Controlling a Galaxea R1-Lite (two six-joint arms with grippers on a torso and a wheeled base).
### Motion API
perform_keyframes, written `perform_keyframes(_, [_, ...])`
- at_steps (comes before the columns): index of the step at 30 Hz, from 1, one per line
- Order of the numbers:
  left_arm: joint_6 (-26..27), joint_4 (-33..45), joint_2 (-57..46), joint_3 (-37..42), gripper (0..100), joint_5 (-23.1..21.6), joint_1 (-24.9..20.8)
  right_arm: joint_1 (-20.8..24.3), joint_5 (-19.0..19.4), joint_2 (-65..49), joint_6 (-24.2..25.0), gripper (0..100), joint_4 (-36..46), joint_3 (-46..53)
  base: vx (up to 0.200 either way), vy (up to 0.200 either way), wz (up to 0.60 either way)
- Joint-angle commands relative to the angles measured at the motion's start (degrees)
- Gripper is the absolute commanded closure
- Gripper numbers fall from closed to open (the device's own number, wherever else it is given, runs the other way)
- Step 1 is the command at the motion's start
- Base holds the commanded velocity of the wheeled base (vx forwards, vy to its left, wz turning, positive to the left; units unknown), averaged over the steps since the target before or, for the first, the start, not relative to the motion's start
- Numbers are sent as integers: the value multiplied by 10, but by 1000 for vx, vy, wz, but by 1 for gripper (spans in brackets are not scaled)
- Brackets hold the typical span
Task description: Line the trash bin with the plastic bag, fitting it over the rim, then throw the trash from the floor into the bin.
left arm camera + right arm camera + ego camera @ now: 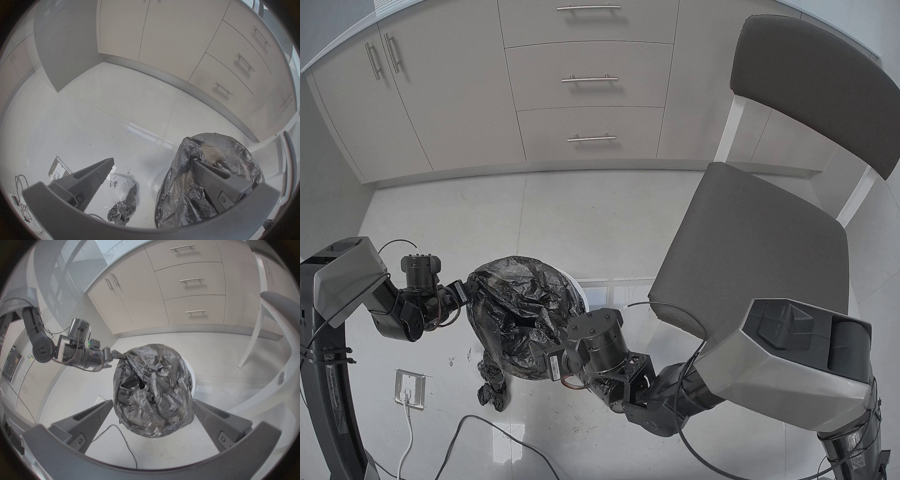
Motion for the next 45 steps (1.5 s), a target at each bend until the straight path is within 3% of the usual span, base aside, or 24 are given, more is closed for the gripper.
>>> perform_keyframes(1, [-3, 14, 10, -32, 0, -2, 3, -16, 0, 0, -12, 0, 1, -31, 0, 0, 0])
perform_keyframes(3, [-3, 14, 10, -32, 0, -2, 3, -17, 1, 0, -13, 0, 1, -33, 0, 0, 0])
perform_keyframes(11, [-5, 27, 17, -23, 0, -12, -7, -57, 1, 89, -34, 0, 94, -233, 0, 0, 0])
perform_keyframes(25, [-24, 43, 24, -35, 0, -30, -42, -89, -10, 155, -67, 0, 155, -378, 0, 0, 0])
perform_keyframes(28, [-25, 43, 24, -35, 0, -31, -42, -87, -31, 161, -70, 0, 159, -398, 0, 0, 0])
perform_keyframes(45, [-25, 40, -3, 5, 0, -30, -35, -73, -35, 139, -73, 0, 165, -389, 0, 0, 0])
